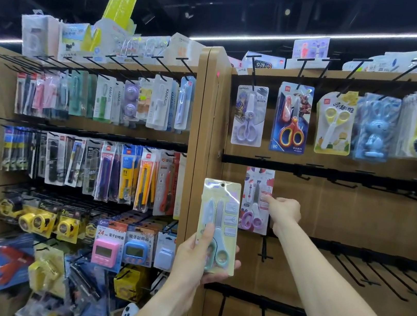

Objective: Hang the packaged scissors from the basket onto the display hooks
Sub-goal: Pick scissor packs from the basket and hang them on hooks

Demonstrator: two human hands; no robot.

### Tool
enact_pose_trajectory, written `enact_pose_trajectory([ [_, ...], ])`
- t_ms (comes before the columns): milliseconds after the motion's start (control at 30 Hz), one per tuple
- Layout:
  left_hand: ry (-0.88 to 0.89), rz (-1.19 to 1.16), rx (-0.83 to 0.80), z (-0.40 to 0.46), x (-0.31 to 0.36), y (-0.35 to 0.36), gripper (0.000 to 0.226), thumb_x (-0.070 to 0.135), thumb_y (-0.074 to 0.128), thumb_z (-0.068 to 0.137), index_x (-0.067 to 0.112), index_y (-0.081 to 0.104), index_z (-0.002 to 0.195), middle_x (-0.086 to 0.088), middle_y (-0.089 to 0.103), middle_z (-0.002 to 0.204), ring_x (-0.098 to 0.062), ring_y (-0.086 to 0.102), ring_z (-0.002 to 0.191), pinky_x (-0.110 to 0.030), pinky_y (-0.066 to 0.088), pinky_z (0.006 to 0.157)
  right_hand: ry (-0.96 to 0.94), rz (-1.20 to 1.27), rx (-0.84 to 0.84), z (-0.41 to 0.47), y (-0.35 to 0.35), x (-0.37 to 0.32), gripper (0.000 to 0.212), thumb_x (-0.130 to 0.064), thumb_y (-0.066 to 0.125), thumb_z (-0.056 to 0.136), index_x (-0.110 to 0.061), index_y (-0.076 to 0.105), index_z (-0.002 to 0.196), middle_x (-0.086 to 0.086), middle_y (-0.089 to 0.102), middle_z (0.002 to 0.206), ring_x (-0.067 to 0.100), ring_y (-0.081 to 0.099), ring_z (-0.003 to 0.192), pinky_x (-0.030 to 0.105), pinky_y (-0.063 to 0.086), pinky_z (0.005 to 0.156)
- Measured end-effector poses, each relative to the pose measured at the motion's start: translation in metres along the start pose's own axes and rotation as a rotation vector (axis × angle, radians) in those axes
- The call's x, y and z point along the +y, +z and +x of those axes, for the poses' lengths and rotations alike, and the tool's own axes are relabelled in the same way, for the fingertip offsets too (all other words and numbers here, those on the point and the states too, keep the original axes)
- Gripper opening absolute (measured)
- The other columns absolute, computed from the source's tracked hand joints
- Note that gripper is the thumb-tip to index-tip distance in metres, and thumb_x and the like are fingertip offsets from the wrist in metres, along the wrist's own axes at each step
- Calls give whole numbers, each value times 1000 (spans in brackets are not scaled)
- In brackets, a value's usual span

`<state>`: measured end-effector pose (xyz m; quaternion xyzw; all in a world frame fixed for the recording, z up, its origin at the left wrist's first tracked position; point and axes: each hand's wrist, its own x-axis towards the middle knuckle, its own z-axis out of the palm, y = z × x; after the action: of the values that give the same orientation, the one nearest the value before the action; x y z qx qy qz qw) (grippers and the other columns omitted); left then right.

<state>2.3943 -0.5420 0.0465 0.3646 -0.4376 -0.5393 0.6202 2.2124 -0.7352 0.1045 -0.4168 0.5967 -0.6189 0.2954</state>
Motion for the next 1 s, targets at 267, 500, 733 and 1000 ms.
enact_pose_trajectory([
  [267, 6, 32, -42, 12, -16, 7, 43, 54, 58, 100, 23, 66, 129, -10, 81, 109, -34, 79, 97, -49, 66, 82, -274, 264, -359, -129, -38, 23, 32, -31, 79, 91, -18, 58, 112, 1, 74, 107, 16, 76, 94, 39, 63, 83],
  [500, 24, 253, -126, 33, -23, 36, 31, 52, 48, 108, 35, 55, 133, 5, 75, 122, -15, 78, 102, -44, 66, 85, -310, 286, -369, -124, -44, 23, 32, -7, 77, 91, -22, 63, 115, -1, 76, 111, 12, 76, 97, 30, 64, 71],
  [733, 390, 622, 95, 67, -14, 49, 38, 34, 75, 95, 34, 50, 124, 8, 67, 104, -8, 68, 90, -14, 50, 64, -325, 276, -240, -75, -27, 1, 33, -6, 74, 92, -26, 60, 113, -1, 69, 120, 18, 73, 105, 47, 64, 83],
  [1000, 448, 803, 80, 95, -4, 55, 50, 34, 76, 96, 30, 48, 137, 10, 65, 106, -11, 69, 94, -24, 59, 79, -273, 258, -217, -50, -17, -12, 31, -8, 72, 95, -25, 57, 116, 0, 62, 126, 21, 70, 109, 42, 66, 78],
])
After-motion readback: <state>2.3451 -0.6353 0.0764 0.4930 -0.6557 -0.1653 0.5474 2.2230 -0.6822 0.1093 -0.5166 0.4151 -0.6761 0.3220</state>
